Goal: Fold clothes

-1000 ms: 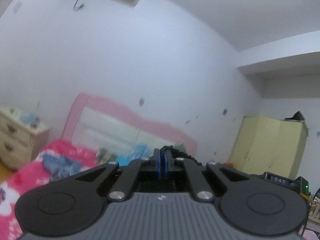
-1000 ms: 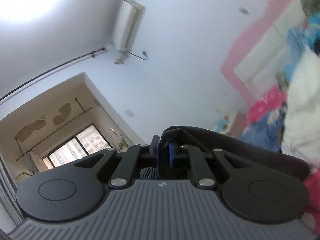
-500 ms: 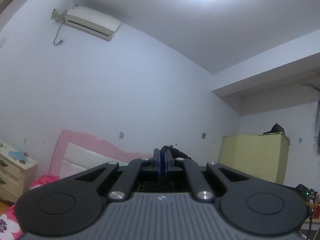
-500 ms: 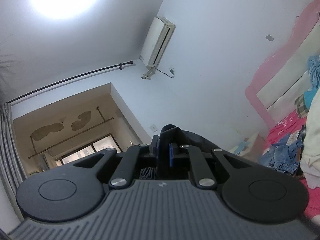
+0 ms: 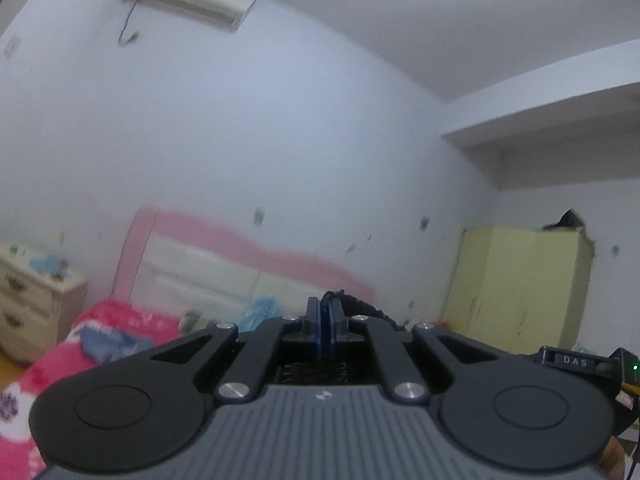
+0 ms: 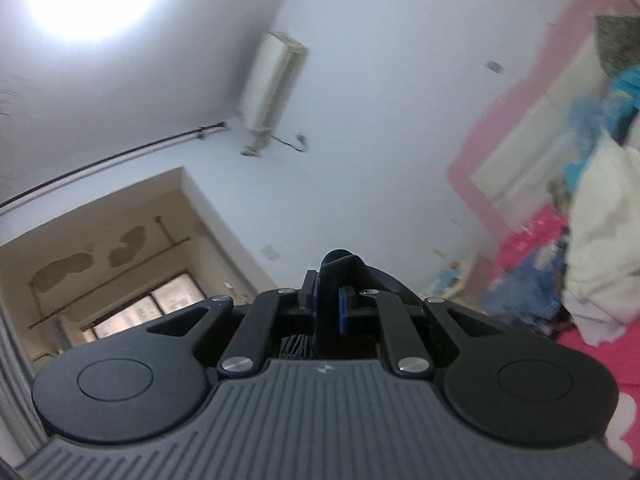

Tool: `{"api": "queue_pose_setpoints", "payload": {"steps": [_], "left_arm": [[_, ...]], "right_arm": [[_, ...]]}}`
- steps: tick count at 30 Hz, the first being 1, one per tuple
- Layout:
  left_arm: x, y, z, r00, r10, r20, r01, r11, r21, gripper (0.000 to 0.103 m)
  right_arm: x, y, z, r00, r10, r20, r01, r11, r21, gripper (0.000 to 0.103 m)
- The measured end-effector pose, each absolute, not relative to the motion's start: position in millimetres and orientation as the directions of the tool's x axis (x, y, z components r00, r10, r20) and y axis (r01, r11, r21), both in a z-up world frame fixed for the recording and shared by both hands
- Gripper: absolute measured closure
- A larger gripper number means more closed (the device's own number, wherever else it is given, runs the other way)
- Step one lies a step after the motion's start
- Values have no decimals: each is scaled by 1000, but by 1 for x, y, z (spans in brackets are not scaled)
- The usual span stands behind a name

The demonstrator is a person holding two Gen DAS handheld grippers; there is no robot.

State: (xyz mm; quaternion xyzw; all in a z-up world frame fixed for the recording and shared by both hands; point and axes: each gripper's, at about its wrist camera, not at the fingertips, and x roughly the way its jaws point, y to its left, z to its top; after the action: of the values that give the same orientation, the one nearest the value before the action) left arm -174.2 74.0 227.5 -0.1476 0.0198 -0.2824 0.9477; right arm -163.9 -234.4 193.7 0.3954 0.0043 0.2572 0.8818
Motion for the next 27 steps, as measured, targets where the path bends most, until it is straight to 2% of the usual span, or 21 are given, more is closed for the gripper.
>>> {"api": "queue_pose_setpoints", "payload": {"steps": [8,13,20,27], "left_arm": [[-84,55,156,835,-529,-150,452,817,-358,99],[-5,41,112,818,-518,-251,415,832,-368,99],[71,20,29,788,-493,-369,371,859,-354,99],[126,-7,-21,770,-452,-449,331,886,-324,99]], "right_arm": [[-93,-252,121,913,409,12,-262,563,784,95],[-43,-266,71,924,367,-107,-146,596,789,95],[20,-292,0,922,309,-233,-10,620,785,95],[74,-308,-52,906,272,-325,81,643,762,95]]}}
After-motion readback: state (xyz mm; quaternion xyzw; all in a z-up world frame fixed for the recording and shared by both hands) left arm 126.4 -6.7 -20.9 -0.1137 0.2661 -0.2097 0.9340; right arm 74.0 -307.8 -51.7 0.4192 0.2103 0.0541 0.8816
